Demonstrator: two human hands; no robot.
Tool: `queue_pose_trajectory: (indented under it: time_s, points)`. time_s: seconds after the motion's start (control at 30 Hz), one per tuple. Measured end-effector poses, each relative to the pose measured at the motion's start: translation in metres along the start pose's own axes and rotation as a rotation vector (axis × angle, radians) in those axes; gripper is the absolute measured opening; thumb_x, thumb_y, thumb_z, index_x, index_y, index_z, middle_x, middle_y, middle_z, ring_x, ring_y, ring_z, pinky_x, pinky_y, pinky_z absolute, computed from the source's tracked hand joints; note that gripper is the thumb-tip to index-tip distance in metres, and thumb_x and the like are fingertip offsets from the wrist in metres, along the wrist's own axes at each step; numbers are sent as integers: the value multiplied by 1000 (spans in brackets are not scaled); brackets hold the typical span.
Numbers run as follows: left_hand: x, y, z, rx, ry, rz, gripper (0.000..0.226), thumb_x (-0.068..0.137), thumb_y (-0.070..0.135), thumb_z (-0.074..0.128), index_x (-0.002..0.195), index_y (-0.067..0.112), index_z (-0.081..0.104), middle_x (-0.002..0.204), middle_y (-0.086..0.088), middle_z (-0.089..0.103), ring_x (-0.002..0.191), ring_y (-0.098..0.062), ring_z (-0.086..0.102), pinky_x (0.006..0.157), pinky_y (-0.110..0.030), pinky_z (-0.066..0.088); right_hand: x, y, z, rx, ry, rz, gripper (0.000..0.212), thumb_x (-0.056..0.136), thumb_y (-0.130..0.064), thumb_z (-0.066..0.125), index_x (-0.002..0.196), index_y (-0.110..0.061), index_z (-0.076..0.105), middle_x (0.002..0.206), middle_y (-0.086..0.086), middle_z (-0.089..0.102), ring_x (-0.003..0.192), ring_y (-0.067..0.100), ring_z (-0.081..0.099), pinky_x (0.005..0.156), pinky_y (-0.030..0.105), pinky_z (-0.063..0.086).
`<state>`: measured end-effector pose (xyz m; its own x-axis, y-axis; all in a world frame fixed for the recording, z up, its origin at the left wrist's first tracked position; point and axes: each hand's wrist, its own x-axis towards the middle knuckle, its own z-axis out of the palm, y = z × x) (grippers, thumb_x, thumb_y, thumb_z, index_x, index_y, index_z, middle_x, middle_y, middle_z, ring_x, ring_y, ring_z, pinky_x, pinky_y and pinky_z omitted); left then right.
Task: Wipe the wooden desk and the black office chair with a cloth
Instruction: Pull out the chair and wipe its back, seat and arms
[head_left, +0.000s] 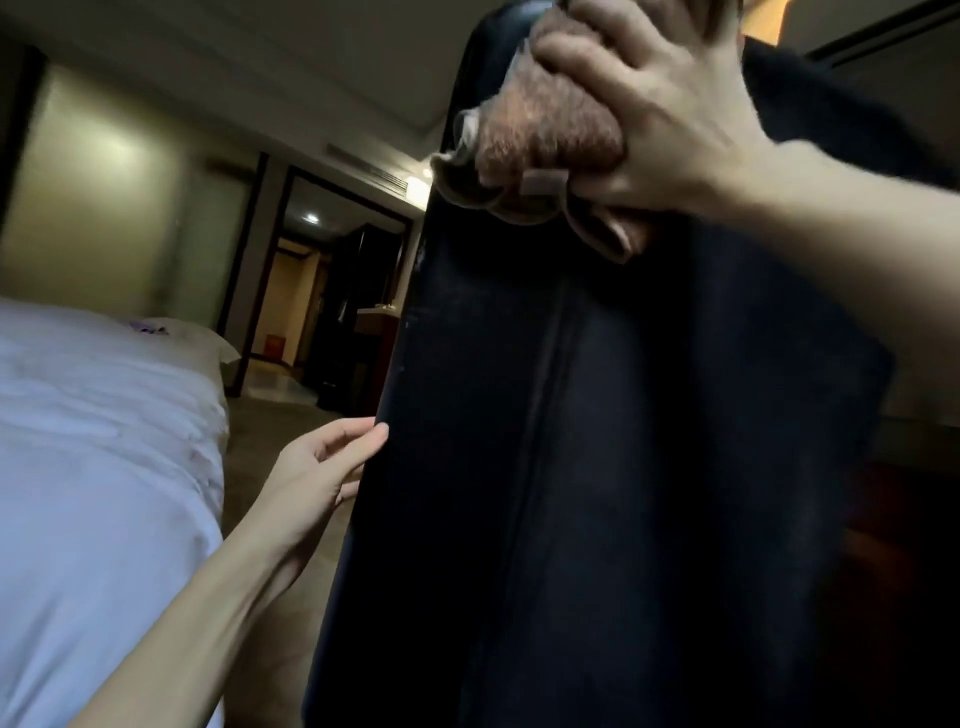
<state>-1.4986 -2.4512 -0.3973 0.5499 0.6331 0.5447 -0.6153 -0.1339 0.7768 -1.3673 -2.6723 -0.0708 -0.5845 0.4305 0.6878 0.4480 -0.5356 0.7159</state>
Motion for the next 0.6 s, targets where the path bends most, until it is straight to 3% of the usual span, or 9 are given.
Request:
queue_pose_trajectory:
  time_s: [0.1, 0.2, 0.3, 0.4, 0.47, 0.53, 0.6]
  points:
    - [2, -1, -2, -15, -14, -9, 66, 65, 64, 90, 116, 25, 78, 101, -8, 63, 93, -25, 51, 81, -30, 44, 29, 23, -8, 23, -4, 91, 80, 80, -77, 51, 148, -34, 42, 148, 3, 51, 135, 32, 47, 108, 51, 36]
    - [2, -1, -1, -5, -47, 3, 69, 64, 67, 89, 116, 23, 78, 113, -8, 76, 97, -14, 69, 80, -22, 54, 45, 30, -7, 190, 26, 236, 73, 82, -77, 52, 138, -29, 55, 138, -4, 61, 130, 24, 54, 106, 43, 42]
    - [3, -3, -1, 9, -41, 3, 68, 66, 67, 88, 116, 23, 78, 109, -6, 73, 96, -14, 66, 82, -25, 53, 41, 9, -4, 195, 16, 338, 73, 77, -75, 53, 136, -32, 54, 140, -4, 57, 132, 28, 49, 103, 47, 42]
    - [5, -4, -6, -13, -23, 9, 69, 61, 65, 92, 115, 24, 78, 102, -6, 75, 89, -12, 71, 73, -19, 56, 7, -18, -6, 149, -1, 317, 80, 71, -63, 56, 144, -30, 49, 147, 3, 49, 140, 33, 39, 111, 58, 29]
    - [5, -6, -5, -14, -24, 2, 65, 62, 61, 93, 115, 27, 78, 109, -6, 78, 97, -15, 76, 71, -18, 58, -33, -46, 0, 187, -40, 322, 89, 66, -57, 64, 148, -28, 48, 155, 5, 43, 146, 35, 31, 113, 65, 25]
    - [6, -6, -2, -39, -10, -9, 64, 59, 60, 95, 112, 29, 78, 110, -7, 78, 98, -16, 76, 70, -18, 58, -80, -88, 8, 271, -45, 338, 95, 59, -50, 75, 148, -25, 51, 154, 7, 44, 142, 39, 35, 108, 62, 34]
    - [9, -8, 0, -61, 26, -4, 67, 51, 60, 98, 106, 27, 80, 97, -4, 79, 82, -9, 75, 63, -15, 55, -133, -129, 19, 386, -32, 333, 99, 53, -45, 79, 146, -22, 53, 153, 9, 45, 135, 42, 40, 104, 56, 40]
